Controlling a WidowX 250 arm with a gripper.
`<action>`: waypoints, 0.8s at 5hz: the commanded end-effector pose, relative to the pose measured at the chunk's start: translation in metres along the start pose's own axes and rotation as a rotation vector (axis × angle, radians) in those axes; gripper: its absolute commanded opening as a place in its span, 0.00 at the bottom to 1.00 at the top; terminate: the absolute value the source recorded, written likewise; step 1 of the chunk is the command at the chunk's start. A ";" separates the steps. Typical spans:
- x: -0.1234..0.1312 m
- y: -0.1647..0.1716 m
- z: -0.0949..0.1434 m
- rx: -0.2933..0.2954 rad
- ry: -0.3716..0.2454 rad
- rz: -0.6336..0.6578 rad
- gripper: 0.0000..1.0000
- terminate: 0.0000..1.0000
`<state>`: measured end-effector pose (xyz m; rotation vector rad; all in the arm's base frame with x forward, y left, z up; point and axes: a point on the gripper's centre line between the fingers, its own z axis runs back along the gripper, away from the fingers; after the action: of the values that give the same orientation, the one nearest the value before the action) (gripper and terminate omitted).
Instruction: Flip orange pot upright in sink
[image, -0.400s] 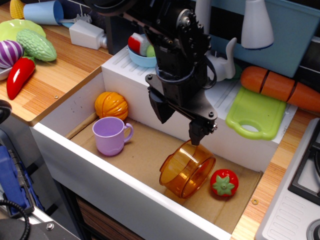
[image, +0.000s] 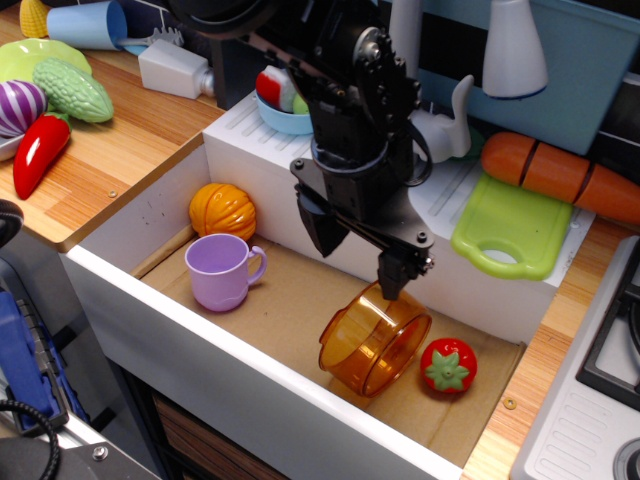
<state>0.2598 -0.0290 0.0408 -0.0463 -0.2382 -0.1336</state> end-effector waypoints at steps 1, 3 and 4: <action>0.005 -0.001 -0.005 -0.065 -0.016 0.052 1.00 0.00; 0.001 0.011 -0.026 -0.202 -0.034 0.114 1.00 0.00; -0.001 0.013 -0.034 -0.235 -0.035 0.141 1.00 0.00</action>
<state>0.2647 -0.0210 -0.0015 -0.3337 -0.2311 0.0071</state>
